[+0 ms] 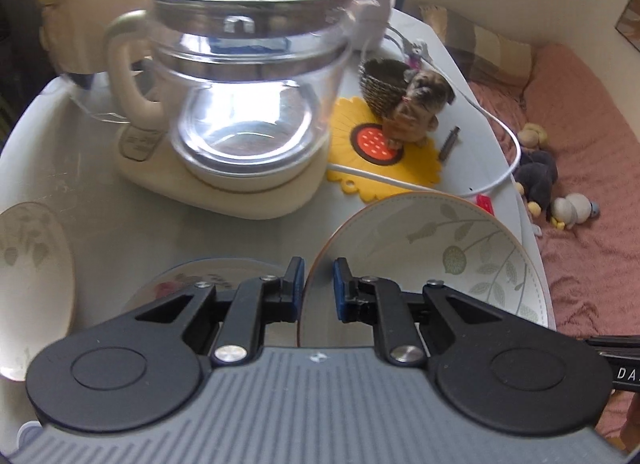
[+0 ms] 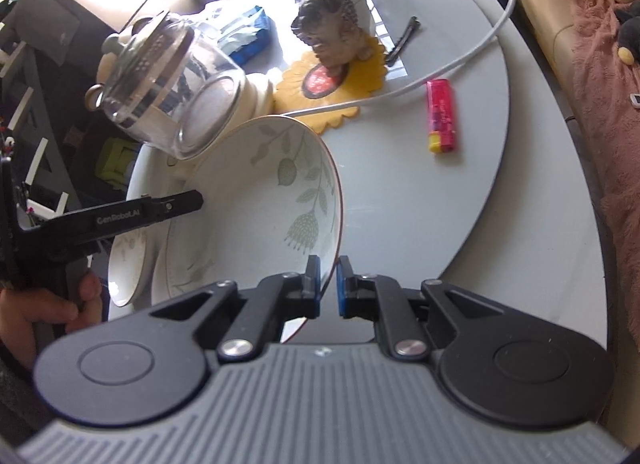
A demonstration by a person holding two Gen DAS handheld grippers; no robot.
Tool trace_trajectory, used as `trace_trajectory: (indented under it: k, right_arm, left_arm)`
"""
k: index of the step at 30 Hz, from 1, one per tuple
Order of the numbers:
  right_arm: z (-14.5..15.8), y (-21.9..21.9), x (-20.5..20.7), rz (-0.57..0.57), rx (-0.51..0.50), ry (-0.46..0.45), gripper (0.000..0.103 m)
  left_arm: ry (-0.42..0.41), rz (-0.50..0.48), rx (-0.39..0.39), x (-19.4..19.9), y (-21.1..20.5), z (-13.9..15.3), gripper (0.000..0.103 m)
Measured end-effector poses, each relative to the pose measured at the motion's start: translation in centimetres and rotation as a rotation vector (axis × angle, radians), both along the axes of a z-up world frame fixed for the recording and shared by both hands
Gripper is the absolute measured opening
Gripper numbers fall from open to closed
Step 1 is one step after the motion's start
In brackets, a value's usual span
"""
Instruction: Organize plates and bowls
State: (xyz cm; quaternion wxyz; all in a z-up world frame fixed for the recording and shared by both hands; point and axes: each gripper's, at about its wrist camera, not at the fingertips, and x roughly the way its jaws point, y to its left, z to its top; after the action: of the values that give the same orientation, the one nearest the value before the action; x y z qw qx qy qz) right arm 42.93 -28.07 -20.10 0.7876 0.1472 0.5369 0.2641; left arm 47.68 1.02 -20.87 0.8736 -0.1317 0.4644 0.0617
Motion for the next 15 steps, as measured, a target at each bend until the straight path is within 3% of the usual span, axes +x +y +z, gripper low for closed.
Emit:
trace_trajectory:
  k: [7, 15]
  right_arm:
    - [0.1, 3.7, -0.7, 0.107, 0.008, -0.010, 0.011]
    - [-1.5, 9.0, -1.7, 0.228, 0.020, -0.002, 0.011]
  left_arm:
    - [-0.002, 0.105, -0.001, -3.5, 3.9, 0.6, 0.018]
    - [0.058, 0.272, -0.056, -8.5, 9.6, -2.2, 0.018]
